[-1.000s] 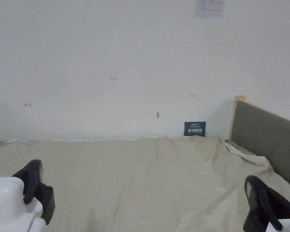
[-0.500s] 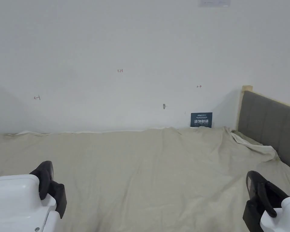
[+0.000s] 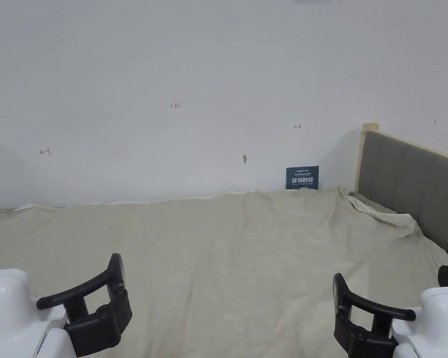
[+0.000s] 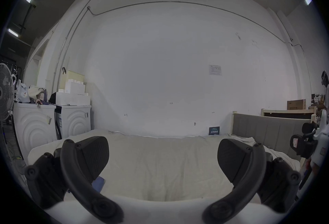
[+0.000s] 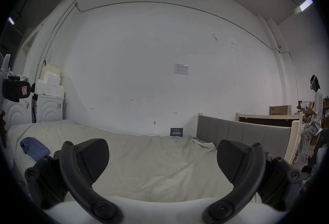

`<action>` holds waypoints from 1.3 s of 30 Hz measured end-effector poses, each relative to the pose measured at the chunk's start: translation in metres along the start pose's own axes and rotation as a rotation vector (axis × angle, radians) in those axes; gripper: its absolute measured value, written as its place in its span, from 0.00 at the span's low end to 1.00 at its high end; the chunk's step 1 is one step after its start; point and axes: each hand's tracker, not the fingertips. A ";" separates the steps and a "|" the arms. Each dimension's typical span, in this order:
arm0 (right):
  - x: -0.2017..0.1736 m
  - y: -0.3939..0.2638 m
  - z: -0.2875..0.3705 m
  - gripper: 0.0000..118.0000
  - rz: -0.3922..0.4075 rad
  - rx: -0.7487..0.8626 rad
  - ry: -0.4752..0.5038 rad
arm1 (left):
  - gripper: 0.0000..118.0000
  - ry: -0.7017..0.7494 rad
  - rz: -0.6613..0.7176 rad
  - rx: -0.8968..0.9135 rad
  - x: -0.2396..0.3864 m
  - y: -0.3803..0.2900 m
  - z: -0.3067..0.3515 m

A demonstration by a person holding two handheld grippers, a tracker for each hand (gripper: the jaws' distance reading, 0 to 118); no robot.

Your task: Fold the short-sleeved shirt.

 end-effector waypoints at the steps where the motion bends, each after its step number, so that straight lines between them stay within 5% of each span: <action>1: -0.001 0.000 0.000 1.00 0.000 -0.002 -0.001 | 1.00 -0.014 0.014 -0.003 0.000 -0.001 0.000; 10: 0.000 -0.006 -0.003 1.00 -0.012 -0.047 0.010 | 1.00 -0.114 0.080 -0.078 0.001 -0.004 -0.002; 16: -0.003 -0.011 -0.006 1.00 0.008 -0.084 0.037 | 1.00 -0.012 0.104 -0.126 0.005 -0.012 -0.010; 22: -0.001 -0.013 -0.009 1.00 0.001 -0.106 0.047 | 1.00 -0.042 0.259 -0.223 -0.002 -0.019 -0.019; 31: -0.005 -0.016 -0.011 1.00 0.001 -0.120 0.048 | 1.00 0.103 0.103 -0.236 0.009 -0.021 -0.024; 39: -0.007 -0.014 -0.013 1.00 -0.002 -0.121 0.054 | 1.00 0.001 0.234 -0.223 0.011 -0.023 -0.021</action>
